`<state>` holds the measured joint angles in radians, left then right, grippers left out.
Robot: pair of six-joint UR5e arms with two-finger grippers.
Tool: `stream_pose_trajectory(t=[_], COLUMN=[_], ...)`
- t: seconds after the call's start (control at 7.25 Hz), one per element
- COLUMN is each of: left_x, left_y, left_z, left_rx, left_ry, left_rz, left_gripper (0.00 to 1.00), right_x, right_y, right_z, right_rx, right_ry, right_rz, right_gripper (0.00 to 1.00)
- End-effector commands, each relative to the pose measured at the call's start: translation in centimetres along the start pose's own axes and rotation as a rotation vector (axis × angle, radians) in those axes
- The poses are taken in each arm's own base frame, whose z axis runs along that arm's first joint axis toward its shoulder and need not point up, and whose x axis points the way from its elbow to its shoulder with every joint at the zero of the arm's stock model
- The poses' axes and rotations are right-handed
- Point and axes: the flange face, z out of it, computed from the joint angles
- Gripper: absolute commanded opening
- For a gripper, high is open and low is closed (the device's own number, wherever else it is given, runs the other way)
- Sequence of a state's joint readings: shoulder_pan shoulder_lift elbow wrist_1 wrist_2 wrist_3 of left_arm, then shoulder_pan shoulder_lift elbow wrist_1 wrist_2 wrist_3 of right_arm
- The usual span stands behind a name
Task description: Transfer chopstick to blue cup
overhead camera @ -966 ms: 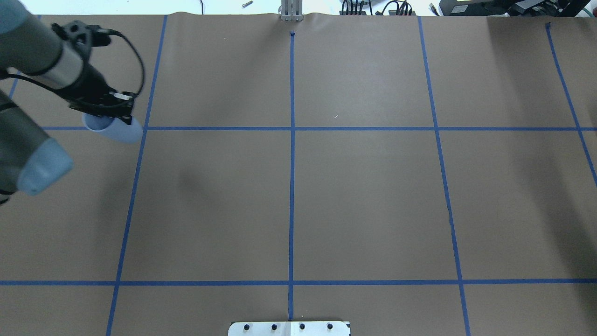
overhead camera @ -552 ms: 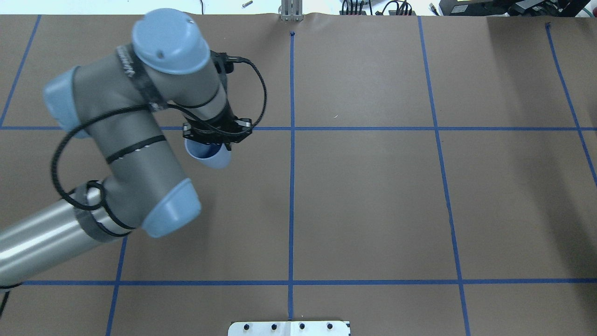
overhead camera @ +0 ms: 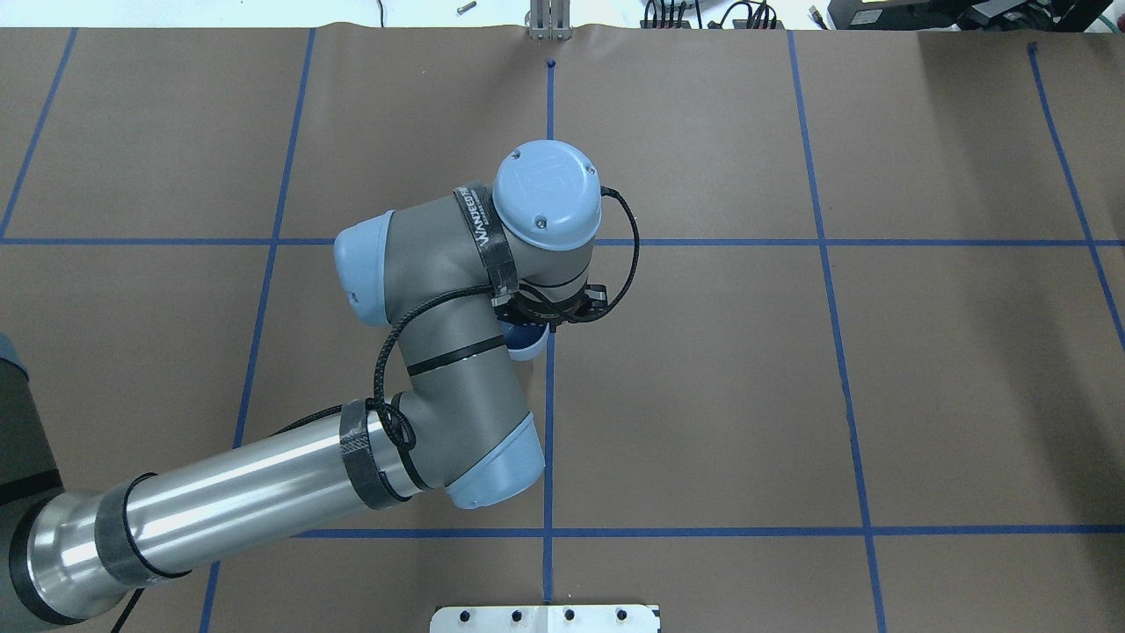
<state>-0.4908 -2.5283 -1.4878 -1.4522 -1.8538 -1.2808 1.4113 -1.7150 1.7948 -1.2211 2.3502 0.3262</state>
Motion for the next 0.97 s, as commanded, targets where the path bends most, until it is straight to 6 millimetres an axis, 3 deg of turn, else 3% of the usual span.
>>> stream_pose_trajectory(t=[0.0, 0.14, 0.28, 0.41, 0.55, 0.69, 0.83], left_x=[1.7, 1.7, 1.7, 1.6, 1.8, 0.9, -1.4], left_y=[1.0, 1.0, 1.0, 1.0, 1.2, -0.2, -2.5], left_z=[0.7, 1.1, 1.0, 0.8, -0.6, -4.4, -7.6], left_rx=[-0.012, -0.015, -0.014, -0.011, -0.003, 0.035, 0.076], left_ry=[0.009, 0.003, 0.004, 0.007, 0.031, 0.079, 0.099], left_rz=[0.01, 0.011, 0.013, 0.011, 0.017, 0.011, -0.012], left_gripper=[0.0, 0.18, 0.48, 0.87, 0.97, 0.98, 0.98], right_x=[0.0, 0.0, 0.0, -0.1, 0.0, -0.1, -0.1], right_y=[0.0, 0.0, 0.0, 0.0, 0.0, 0.0, 0.0], right_z=[0.2, 0.2, 0.2, 0.2, 0.2, 0.1, 0.1], right_rx=[-0.003, -0.003, -0.003, -0.003, -0.004, -0.002, -0.003], right_ry=[0.001, 0.001, 0.001, 0.001, 0.002, 0.001, 0.0], right_rz=[0.0, 0.0, 0.0, -0.002, -0.001, -0.003, -0.002], right_gripper=[1.0, 1.0, 1.0, 1.0, 1.0, 1.0, 1.0])
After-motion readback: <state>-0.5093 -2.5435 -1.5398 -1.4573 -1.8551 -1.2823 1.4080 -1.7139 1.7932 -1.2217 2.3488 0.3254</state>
